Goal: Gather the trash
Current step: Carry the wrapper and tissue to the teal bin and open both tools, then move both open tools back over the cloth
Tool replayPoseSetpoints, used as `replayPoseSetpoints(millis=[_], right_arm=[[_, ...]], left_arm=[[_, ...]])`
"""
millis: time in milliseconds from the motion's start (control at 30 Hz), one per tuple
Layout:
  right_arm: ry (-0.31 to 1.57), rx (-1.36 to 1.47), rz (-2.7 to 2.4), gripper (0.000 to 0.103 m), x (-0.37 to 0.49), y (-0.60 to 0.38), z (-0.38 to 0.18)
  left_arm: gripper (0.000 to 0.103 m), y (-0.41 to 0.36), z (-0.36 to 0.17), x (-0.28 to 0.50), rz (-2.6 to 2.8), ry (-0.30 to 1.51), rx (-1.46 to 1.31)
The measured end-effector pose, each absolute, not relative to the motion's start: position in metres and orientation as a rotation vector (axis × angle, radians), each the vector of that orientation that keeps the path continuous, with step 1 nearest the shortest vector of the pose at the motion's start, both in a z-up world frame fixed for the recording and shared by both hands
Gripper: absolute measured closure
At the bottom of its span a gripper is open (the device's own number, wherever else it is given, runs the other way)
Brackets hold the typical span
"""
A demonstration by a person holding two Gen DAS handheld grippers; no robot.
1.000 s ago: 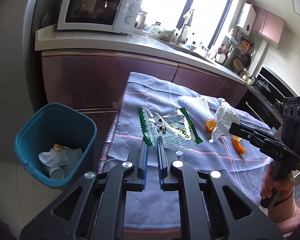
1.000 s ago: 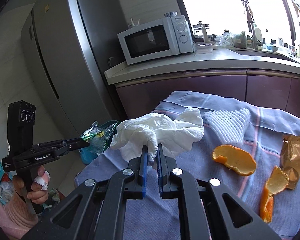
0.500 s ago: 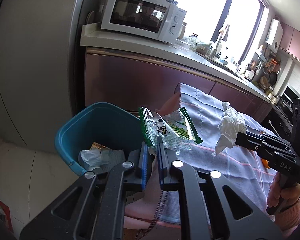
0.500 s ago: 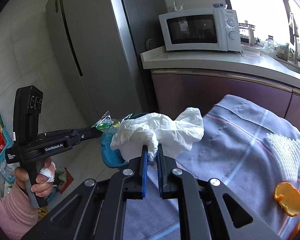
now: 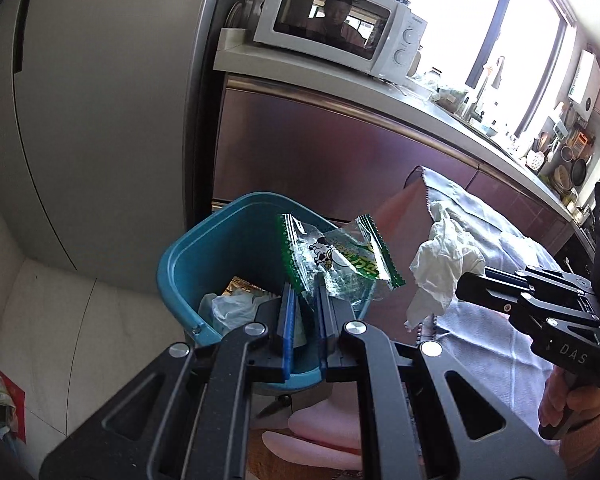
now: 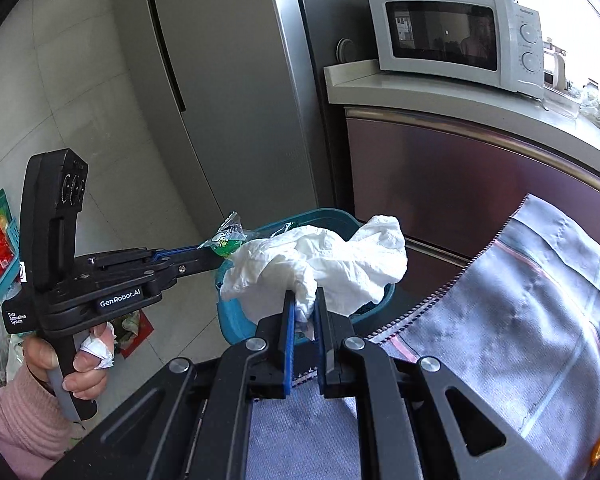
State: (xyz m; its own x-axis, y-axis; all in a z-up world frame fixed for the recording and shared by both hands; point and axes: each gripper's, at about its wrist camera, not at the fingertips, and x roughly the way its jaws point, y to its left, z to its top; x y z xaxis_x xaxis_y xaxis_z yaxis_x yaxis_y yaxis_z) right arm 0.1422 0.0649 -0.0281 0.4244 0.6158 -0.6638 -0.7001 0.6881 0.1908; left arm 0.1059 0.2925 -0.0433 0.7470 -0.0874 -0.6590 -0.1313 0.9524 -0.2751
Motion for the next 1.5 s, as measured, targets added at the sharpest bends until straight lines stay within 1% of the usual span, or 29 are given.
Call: replayPoseSetpoints(millis=[500, 600, 667, 733, 933, 1033, 1067, 1200, 1267, 1500], right_arm=[[0.943, -0.197, 0.836, 0.095, 0.175, 0.119, -0.072], [0.981, -0.200, 0.832, 0.092, 0.181, 0.124, -0.079], [0.996, -0.196, 0.822, 0.086, 0.184, 0.125, -0.081], [1.017, -0.194, 0.816, 0.083, 0.186, 0.125, -0.085], [1.052, -0.165, 0.818, 0.078, 0.189, 0.122, -0.090], [1.050, -0.167, 0.816, 0.077, 0.186, 0.119, -0.090], [1.050, -0.175, 0.815, 0.077, 0.185, 0.119, -0.090], [1.046, -0.181, 0.816, 0.076, 0.182, 0.119, -0.088], [1.042, -0.180, 0.816, 0.075, 0.181, 0.117, -0.088], [1.016, -0.125, 0.815, 0.074, 0.175, 0.097, -0.081]], left_arm=[[0.094, 0.310, -0.089, 0.141, 0.090, 0.822, -0.338], [0.093, 0.310, -0.098, 0.149, 0.087, 0.841, -0.343], [0.093, 0.310, -0.104, 0.155, 0.088, 0.855, -0.351], [0.092, 0.310, -0.110, 0.160, 0.085, 0.867, -0.359], [0.092, 0.305, -0.128, 0.176, 0.084, 0.912, -0.371], [0.091, 0.303, -0.134, 0.180, 0.083, 0.922, -0.372], [0.089, 0.302, -0.135, 0.181, 0.086, 0.926, -0.370], [0.088, 0.302, -0.138, 0.183, 0.087, 0.928, -0.372], [0.086, 0.302, -0.138, 0.182, 0.085, 0.931, -0.364], [0.086, 0.299, -0.130, 0.173, 0.075, 0.906, -0.356]])
